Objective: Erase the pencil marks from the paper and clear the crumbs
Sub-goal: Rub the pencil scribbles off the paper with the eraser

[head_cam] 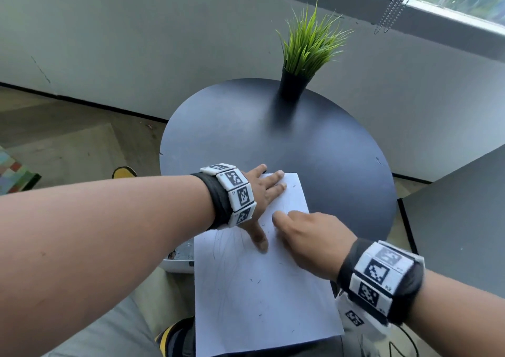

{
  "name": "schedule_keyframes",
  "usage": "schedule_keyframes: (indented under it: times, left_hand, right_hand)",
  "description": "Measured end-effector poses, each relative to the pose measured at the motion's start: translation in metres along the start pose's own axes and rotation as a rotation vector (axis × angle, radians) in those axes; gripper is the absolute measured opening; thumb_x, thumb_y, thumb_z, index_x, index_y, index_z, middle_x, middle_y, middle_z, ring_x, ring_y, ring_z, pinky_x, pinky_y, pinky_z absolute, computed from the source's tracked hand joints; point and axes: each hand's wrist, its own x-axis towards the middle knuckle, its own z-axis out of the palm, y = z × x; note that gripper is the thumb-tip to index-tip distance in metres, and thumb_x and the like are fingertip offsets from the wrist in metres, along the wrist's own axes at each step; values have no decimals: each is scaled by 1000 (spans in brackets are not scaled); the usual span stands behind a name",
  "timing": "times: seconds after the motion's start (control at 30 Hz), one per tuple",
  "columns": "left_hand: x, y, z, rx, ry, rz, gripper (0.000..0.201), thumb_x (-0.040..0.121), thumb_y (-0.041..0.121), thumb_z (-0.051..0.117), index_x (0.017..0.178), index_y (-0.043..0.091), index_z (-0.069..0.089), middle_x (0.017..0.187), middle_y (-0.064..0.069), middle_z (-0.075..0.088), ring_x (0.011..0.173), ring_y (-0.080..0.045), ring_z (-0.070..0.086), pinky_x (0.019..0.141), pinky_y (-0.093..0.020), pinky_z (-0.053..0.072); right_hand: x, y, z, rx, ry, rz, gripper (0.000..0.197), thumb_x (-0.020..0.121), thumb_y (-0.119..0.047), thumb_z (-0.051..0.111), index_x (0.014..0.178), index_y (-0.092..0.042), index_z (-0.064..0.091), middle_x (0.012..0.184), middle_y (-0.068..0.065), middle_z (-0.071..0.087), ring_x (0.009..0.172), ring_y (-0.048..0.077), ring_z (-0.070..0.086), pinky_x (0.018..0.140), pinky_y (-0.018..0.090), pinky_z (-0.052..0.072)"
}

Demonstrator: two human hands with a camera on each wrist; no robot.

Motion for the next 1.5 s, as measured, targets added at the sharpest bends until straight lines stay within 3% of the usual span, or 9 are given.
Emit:
schedule_keyframes:
  times: [0.17, 0.33, 0.47, 0.7, 0.9, 1.03, 1.2, 1.37, 1.5]
  left_hand:
    - [2, 0, 1, 3, -3, 0, 143, 56, 88, 66, 157, 26, -14, 164, 8, -22, 152, -28, -13, 107, -67, 28]
    - [6, -4, 6, -15, -23, -6, 145, 52, 92, 64, 155, 30, -18, 161, 13, -28, 152, -25, -16, 101, -79, 22]
    - [7, -3, 4, -25, -36, -11, 144, 54, 91, 63, 155, 29, -18, 161, 13, -29, 151, -31, -19, 97, -85, 18]
    - [7, -5, 7, -46, -31, -6, 144, 53, 92, 63, 154, 32, -20, 159, 16, -31, 151, -31, -19, 98, -85, 16]
    - [7, -3, 6, -42, -24, -19, 143, 54, 90, 65, 155, 32, -18, 161, 14, -28, 151, -31, -17, 100, -78, 23]
    - [7, -4, 7, -45, -13, -11, 143, 54, 90, 65, 155, 32, -19, 161, 14, -28, 151, -30, -18, 102, -77, 23]
    - [7, -4, 7, -36, 12, 11, 141, 58, 90, 63, 156, 28, -17, 163, 9, -25, 151, -35, -14, 105, -71, 27]
    - [9, -7, 10, -64, 7, 3, 144, 52, 91, 63, 154, 33, -21, 161, 15, -28, 152, -30, -15, 101, -79, 23]
    - [9, -6, 8, -60, 20, 17, 143, 57, 89, 63, 155, 29, -20, 162, 10, -26, 152, -33, -14, 102, -76, 24]
  right_hand:
    - [27, 38, -10, 65, 108, 208, 15, 96, -24, 36, 89, -26, 22, 89, 3, 56, 77, 35, 59, 64, 40, 51]
    - [6, 0, -1, -6, -31, -1, 16, 90, -18, 41, 98, -25, 29, 88, 1, 48, 69, 35, 54, 56, 37, 43]
    - [24, 27, -6, 45, 66, 141, 15, 95, -24, 37, 93, -25, 23, 87, -1, 51, 75, 35, 59, 61, 40, 50]
    - [3, -4, -3, 2, -65, 11, 18, 87, -14, 42, 98, -20, 28, 84, 1, 45, 68, 37, 53, 56, 39, 47]
    - [35, 31, -11, 85, 65, 238, 8, 95, -21, 35, 97, -21, 27, 94, 7, 61, 73, 36, 57, 64, 41, 51]
    - [21, 3, -5, 31, -5, 102, 20, 92, -22, 40, 111, -20, 33, 94, 3, 62, 80, 38, 63, 57, 36, 42]
    - [51, 50, -17, 145, 82, 351, 15, 97, -29, 32, 87, -19, 27, 90, 12, 60, 70, 36, 52, 63, 41, 47]
    - [37, 21, -12, 81, 54, 232, 10, 98, -29, 34, 94, -22, 27, 91, 7, 58, 77, 36, 57, 60, 37, 40]
    - [54, 36, -16, 115, 88, 311, 15, 98, -29, 34, 89, -19, 26, 89, 9, 58, 70, 34, 47, 60, 38, 40]
